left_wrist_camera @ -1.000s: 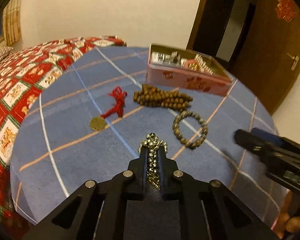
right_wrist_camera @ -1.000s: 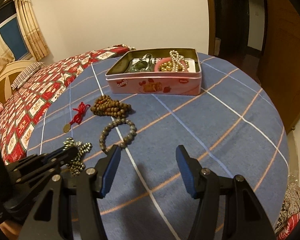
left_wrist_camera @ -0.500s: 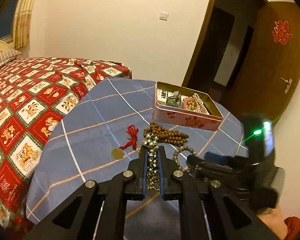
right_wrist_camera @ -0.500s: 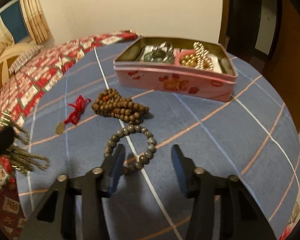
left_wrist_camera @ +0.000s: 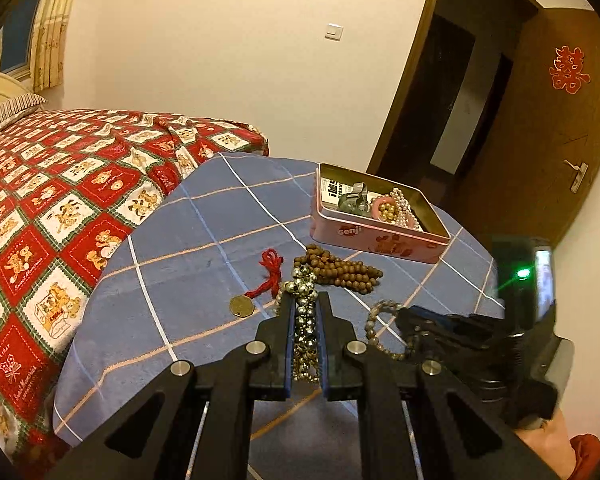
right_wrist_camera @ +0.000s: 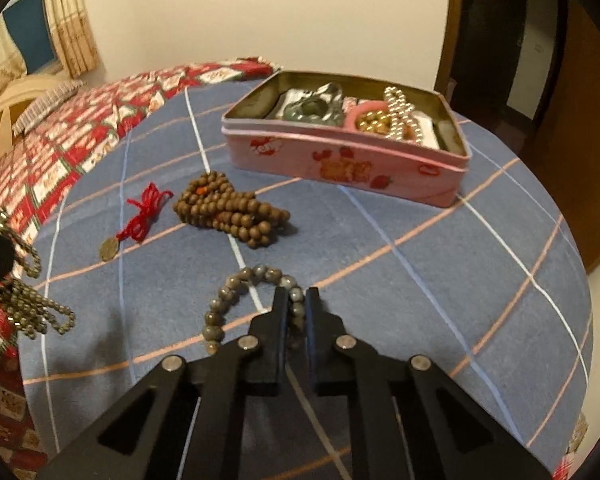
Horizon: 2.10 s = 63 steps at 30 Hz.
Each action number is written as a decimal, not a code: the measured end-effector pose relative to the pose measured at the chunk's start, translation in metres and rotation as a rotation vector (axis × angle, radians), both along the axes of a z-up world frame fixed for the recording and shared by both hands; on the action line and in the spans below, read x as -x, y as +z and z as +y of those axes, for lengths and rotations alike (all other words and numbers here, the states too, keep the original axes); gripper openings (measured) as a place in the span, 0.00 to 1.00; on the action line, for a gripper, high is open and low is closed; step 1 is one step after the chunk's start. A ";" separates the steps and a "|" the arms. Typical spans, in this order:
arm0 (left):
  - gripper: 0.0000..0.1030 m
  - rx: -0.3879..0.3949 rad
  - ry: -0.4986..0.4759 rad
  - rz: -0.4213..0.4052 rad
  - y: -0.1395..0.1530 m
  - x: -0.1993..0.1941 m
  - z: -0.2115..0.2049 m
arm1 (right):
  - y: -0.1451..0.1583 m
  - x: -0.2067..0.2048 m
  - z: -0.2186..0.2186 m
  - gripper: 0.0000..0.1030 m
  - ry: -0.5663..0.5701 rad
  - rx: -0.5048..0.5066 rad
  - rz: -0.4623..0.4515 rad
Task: Organize jewelry
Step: 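Grasp the grey bead bracelet with the right tool while the left tool holds the bead strand, then carry both bead pieces over the tin and open both tools to drop them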
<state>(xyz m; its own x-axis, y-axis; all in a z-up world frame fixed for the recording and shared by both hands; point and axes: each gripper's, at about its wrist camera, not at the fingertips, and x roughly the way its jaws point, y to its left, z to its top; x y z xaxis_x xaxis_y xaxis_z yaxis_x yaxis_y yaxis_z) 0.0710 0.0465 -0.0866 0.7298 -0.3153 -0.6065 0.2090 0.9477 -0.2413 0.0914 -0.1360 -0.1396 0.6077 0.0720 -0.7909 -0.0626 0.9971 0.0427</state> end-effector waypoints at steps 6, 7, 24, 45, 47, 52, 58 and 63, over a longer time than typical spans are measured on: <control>0.08 0.021 -0.014 -0.022 0.007 0.003 -0.006 | 0.032 0.016 -0.009 0.11 -0.025 -0.009 -0.086; 0.08 0.024 -0.018 -0.028 0.008 0.004 -0.007 | 0.038 0.018 -0.009 0.11 -0.026 -0.009 -0.102; 0.08 0.070 -0.073 -0.126 0.040 0.007 -0.020 | 0.086 0.028 -0.034 0.11 -0.104 -0.065 -0.247; 0.08 0.086 -0.134 -0.148 0.050 -0.057 -0.063 | 0.098 -0.016 -0.078 0.11 -0.185 -0.097 -0.280; 0.08 0.083 -0.139 -0.156 0.053 -0.068 -0.069 | 0.102 -0.028 -0.082 0.11 -0.189 -0.105 -0.285; 0.08 0.084 -0.145 -0.174 0.060 -0.104 -0.084 | 0.106 -0.064 -0.092 0.11 -0.209 -0.146 -0.289; 0.08 0.066 -0.149 -0.141 0.051 -0.153 -0.106 | 0.090 -0.108 -0.096 0.11 -0.223 -0.133 -0.258; 0.08 0.027 -0.140 -0.073 0.025 -0.184 -0.126 | 0.060 -0.134 -0.100 0.11 -0.234 -0.126 -0.182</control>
<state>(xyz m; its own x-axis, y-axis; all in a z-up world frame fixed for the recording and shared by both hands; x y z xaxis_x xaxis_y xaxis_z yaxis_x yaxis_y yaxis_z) 0.2550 -0.0796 -0.0612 0.7197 -0.4327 -0.5430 0.3565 0.9014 -0.2458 0.2254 -0.2358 -0.0792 0.7500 0.0039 -0.6614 0.1502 0.9728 0.1761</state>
